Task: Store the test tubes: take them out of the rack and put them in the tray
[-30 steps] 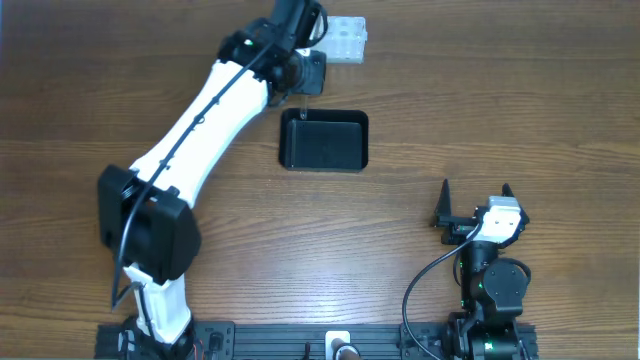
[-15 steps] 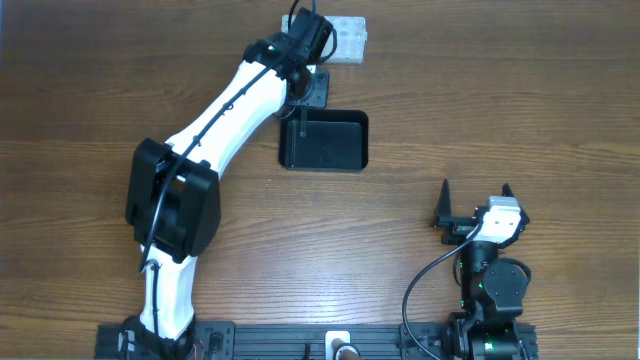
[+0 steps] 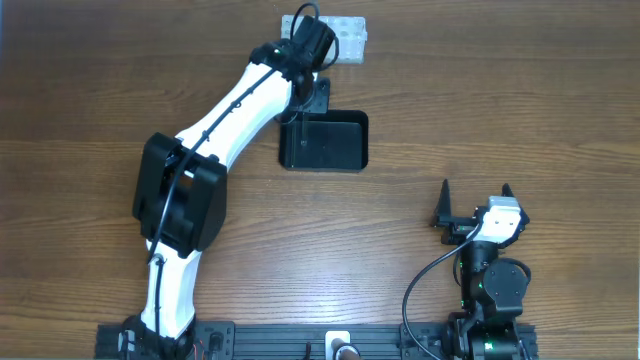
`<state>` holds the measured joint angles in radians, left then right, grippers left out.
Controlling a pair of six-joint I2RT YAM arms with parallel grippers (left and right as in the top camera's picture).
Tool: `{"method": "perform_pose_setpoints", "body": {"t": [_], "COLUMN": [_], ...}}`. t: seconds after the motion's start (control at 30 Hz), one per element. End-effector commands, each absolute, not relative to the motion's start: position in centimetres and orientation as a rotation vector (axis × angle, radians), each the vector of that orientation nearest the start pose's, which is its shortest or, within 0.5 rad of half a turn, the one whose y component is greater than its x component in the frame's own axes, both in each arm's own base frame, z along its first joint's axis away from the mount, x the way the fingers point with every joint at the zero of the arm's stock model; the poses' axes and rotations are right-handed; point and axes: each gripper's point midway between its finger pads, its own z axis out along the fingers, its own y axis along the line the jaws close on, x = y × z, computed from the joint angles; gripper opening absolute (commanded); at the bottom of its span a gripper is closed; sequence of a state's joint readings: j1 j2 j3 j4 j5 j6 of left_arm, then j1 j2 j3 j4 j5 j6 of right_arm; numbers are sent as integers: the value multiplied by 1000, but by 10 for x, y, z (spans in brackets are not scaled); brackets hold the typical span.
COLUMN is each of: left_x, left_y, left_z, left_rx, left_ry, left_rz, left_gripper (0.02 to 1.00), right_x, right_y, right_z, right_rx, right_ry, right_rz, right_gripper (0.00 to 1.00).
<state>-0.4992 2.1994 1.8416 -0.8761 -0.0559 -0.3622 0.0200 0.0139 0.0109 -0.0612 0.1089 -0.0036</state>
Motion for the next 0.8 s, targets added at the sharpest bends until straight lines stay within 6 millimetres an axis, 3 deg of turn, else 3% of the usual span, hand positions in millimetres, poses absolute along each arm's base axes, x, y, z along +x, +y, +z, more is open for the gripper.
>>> {"method": "perform_pose_setpoints", "body": {"t": [0.03,0.5,0.8], "left_x": [443,433,432], "left_y": [-237,-238,-240], "left_z": [49,30,28], "left_rx": [176,152,154], "left_ry": [2849,2909,2916], "left_rz": [-126,-115,-124], "left_gripper": [121,119,126], "right_x": [246,246,246], "right_y": [-15,-15,-15], "right_z": [159,159,159], "right_rx": [70,69,70], "right_ry": [1634,1634,1634], "right_rz": [-85,-85,-85], "right_gripper": [993,993,991]}}
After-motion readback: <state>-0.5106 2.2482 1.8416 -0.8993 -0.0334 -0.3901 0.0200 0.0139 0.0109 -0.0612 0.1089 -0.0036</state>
